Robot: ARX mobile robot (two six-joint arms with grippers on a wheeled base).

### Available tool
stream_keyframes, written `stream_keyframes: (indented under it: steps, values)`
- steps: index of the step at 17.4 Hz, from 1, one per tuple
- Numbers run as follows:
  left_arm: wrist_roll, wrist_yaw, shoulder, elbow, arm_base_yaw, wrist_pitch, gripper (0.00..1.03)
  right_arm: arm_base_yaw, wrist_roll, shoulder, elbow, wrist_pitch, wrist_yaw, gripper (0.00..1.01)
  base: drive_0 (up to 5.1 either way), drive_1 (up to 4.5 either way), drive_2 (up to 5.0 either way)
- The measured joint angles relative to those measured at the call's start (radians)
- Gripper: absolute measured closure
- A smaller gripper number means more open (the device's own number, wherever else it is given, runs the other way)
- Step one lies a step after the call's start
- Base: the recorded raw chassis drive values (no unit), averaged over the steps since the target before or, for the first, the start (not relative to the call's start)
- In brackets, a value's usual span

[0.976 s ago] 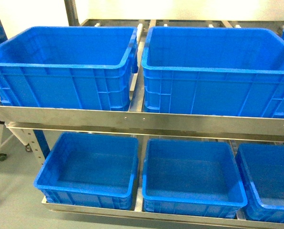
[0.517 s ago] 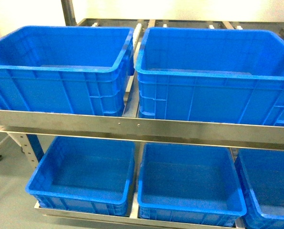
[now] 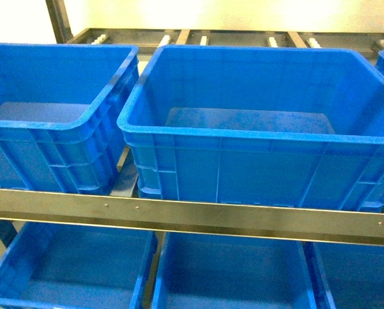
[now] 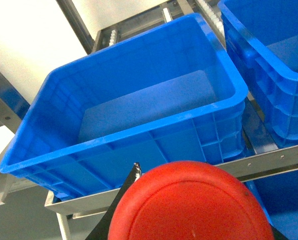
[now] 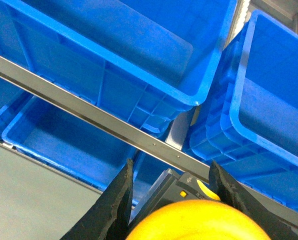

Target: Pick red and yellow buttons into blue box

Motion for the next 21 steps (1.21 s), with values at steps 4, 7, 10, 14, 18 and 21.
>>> stream_keyframes:
  steps: [4,7,10,14,18,21]
  values:
    - [0.000,-0.008,-0.001,0.000,0.005,0.000,0.78,0.001,0.000,0.000,0.000,-0.001,-0.007,0.62,2.5,2.24,-5.1]
    - [0.000,-0.005,-0.001,0.000,0.002,0.000,0.78,-0.001,0.000,-0.001,0.000,-0.001,-0.004,0.62,2.5,2.24,-5.1]
    - [0.000,0.000,-0.003,0.000,-0.001,0.000,0.78,-0.001,0.000,0.000,0.000,-0.004,-0.003,0.62,1.7,1.49,-3.4]
    - [0.000,-0.002,-0.003,0.000,0.002,0.001,0.78,-0.001,0.000,0.000,0.000,-0.004,-0.003,0.62,0.0,0.00,0.0]
    - [0.000,-0.002,-0.003,0.000,0.002,0.001,0.78,-0.001,0.000,0.000,0.000,-0.004,-0.003,0.62,0.0,0.00,0.0]
    - [0.000,-0.002,-0.003,0.000,0.002,0.001,0.78,-0.001,0.000,0.000,0.000,-0.004,-0.003,0.62,0.1,4.09,-3.9]
